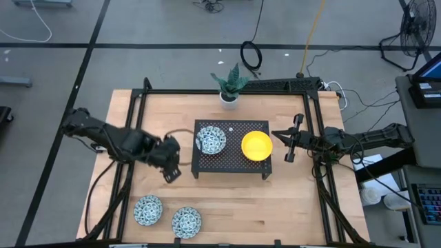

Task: Pick & Place Mini bowls
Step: Stack the right blue patterned bowl on the blue patterned bowl on the shelf

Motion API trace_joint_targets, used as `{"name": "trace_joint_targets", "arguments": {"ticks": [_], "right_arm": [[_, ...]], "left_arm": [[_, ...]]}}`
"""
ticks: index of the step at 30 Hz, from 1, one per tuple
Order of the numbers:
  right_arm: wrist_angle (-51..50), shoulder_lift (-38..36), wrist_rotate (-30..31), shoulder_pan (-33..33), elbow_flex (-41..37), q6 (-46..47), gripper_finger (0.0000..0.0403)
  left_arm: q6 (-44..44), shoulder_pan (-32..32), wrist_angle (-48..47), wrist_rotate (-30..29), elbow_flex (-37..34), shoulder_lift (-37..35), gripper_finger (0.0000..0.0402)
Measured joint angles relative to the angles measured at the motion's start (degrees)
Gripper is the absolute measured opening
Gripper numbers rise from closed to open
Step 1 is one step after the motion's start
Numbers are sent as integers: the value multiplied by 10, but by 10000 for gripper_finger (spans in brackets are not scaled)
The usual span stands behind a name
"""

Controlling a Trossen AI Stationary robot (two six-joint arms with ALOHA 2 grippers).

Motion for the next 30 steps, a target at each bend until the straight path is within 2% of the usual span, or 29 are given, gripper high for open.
{"name": "trace_joint_targets", "arguments": {"ticks": [4, 10, 15, 23, 30], "right_arm": [[-13, 0, 0, 0, 0, 5, 0], [-17, 0, 0, 0, 0, 3, 0], [-7, 0, 0, 0, 0, -2, 0], [-4, 0, 0, 0, 0, -4, 0], [-4, 0, 0, 0, 0, -7, 0]], "left_arm": [[-30, -45, 125, 4, -76, 0, 244], [15, -89, 336, 3, -193, 8, 244], [48, -107, 451, 30, -235, 37, 244], [75, -125, 552, 51, -230, 112, 243], [19, -135, 556, 96, -230, 169, 243]]}}
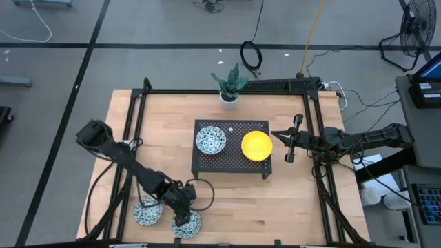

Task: Pick & Place Mini bowls
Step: Stack the right blue patterned bowl on the blue patterned bowl on the shelf

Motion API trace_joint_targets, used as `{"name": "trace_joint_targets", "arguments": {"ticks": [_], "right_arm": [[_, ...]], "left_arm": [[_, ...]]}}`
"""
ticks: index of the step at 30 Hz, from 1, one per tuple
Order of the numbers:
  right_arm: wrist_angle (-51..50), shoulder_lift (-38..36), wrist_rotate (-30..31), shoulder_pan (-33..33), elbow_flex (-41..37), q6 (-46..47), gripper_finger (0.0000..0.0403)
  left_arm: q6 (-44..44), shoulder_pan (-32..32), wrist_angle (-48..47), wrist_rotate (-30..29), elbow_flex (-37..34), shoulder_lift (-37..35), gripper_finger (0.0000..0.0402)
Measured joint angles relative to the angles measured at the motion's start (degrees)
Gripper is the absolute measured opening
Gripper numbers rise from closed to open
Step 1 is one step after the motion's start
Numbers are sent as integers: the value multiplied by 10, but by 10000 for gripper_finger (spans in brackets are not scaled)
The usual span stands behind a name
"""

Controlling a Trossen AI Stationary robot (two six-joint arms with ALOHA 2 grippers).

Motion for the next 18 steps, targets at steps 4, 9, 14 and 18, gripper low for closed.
{"name": "trace_joint_targets", "arguments": {"ticks": [4, 9, 14, 18], "right_arm": [[0, 0, 0, 0, 0, -3, 0], [0, 0, 0, 0, 0, -4, 0], [0, 0, 0, 0, 0, -4, 0], [0, 0, 0, 0, 0, -4, 0]], "left_arm": [[-14, 1, -5, -11, 0, 15, 244], [-46, 8, -70, -36, 0, 17, 244], [-56, 14, -174, -56, 0, 17, 243], [-73, 27, -236, -75, 0, 17, 244]]}}
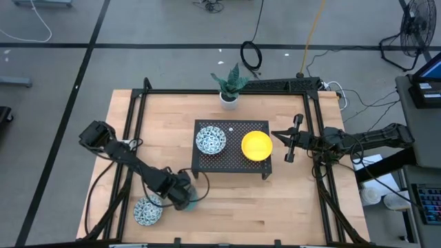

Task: Pick & Place Mini bowls
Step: Stack the right blue patterned bowl on the blue patterned bowl on the shelf

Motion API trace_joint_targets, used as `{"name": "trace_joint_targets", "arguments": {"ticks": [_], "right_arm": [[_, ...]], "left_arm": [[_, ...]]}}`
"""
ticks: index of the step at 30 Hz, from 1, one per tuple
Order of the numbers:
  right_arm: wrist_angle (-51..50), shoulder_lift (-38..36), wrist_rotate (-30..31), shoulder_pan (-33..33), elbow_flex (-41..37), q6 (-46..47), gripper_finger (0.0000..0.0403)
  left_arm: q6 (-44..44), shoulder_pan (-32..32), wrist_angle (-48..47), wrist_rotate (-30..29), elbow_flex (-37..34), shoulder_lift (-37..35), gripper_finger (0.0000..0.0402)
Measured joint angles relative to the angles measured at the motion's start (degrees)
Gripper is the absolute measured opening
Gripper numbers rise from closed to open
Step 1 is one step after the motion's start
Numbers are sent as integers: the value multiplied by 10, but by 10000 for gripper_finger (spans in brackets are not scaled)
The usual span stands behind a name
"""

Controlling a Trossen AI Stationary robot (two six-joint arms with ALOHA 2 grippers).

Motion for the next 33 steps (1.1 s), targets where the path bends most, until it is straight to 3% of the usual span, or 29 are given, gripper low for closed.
{"name": "trace_joint_targets", "arguments": {"ticks": [8, 16, 25, 33], "right_arm": [[0, 0, 0, 0, 0, -4, 0], [0, 0, 0, 0, 0, -4, 0], [-1, 0, 0, 0, 0, -3, 0], [-3, 0, 0, 0, 0, -2, 0]], "left_arm": [[25, 14, -23, 5, 0, 0, 244], [27, 22, -36, 60, 2, 0, 243], [77, 22, -51, 39, 56, 0, 243], [67, 22, -110, 25, 76, 0, 243]]}}
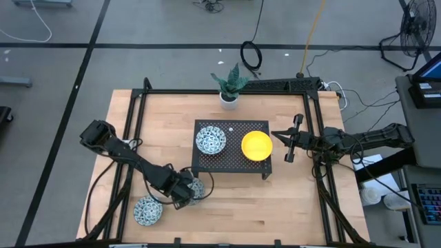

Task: Pick & Place Mini bowls
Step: Stack the right blue patterned bowl on the blue patterned bowl on the shelf

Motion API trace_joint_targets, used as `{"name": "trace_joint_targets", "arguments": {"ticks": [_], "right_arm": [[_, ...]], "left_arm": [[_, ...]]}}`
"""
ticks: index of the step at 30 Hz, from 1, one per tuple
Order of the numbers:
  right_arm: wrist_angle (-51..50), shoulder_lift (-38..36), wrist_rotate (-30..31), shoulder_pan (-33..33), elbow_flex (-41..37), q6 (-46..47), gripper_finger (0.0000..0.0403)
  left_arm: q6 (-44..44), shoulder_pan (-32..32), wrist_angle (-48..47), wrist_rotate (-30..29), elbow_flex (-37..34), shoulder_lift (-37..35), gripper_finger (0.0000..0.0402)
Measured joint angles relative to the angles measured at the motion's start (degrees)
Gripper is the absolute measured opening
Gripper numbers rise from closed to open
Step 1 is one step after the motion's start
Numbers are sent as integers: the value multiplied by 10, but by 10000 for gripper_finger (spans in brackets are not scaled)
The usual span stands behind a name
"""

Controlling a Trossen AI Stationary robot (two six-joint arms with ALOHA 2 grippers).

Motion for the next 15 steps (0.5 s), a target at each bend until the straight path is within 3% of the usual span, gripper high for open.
{"name": "trace_joint_targets", "arguments": {"ticks": [15], "right_arm": [[-1, 0, 0, 0, 0, 0, 0]], "left_arm": [[-96, 48, 22, -7, 0, 0, 243]]}}
